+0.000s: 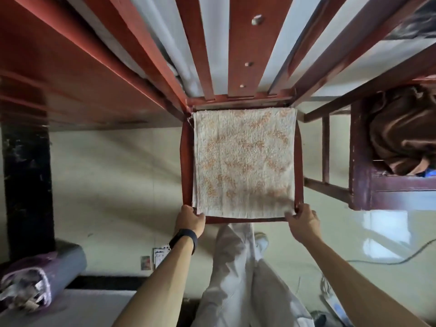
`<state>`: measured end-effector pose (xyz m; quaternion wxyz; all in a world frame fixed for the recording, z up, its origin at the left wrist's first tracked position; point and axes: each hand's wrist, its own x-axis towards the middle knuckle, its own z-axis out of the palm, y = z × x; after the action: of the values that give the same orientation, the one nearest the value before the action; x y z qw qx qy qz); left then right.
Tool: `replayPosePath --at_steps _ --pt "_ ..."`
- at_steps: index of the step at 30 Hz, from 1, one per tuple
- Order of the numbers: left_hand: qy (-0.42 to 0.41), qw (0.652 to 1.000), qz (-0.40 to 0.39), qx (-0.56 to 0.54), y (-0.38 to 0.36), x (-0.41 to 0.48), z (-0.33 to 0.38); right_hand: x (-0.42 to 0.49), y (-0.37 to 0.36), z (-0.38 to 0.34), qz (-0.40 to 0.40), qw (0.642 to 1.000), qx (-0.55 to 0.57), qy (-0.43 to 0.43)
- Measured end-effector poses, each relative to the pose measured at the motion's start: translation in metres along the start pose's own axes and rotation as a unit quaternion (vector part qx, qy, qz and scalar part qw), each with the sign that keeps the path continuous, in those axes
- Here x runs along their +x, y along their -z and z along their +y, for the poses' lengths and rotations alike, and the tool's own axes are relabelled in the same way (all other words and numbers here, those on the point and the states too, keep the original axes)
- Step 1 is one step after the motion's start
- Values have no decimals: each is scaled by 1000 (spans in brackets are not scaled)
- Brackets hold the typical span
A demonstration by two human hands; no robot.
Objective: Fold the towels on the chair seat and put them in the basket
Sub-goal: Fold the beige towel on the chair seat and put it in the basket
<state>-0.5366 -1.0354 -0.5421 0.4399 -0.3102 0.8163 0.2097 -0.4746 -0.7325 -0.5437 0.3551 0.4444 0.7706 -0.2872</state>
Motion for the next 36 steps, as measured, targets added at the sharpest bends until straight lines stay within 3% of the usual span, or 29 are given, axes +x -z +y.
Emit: replayPosePath --at_steps 9,15,19,22,25,27,31,36 --pt "-32 996 83 -2 -18 15 -14 17 -20 5 73 997 26 29" --pt "-32 984 49 -166 -9 4 -17 11 -12 7 58 998 5 -5" --pt "7 936 -74 -345 26 -13 -8 0 9 5 12 984 179 -14" --pt "-35 880 -74 -468 63 -27 4 -10 40 -14 -2 953 304 22" --pt "-83 852 -66 -513 87 -32 4 -30 64 -30 9 919 379 108" --pt "-76 867 -47 -491 84 -28 0 -34 58 -29 24 928 350 129" --pt "-31 938 -1 -345 44 -5 -15 -8 15 -12 63 971 210 97" --pt "-29 963 44 -264 4 21 -26 23 -14 6 93 985 126 68"
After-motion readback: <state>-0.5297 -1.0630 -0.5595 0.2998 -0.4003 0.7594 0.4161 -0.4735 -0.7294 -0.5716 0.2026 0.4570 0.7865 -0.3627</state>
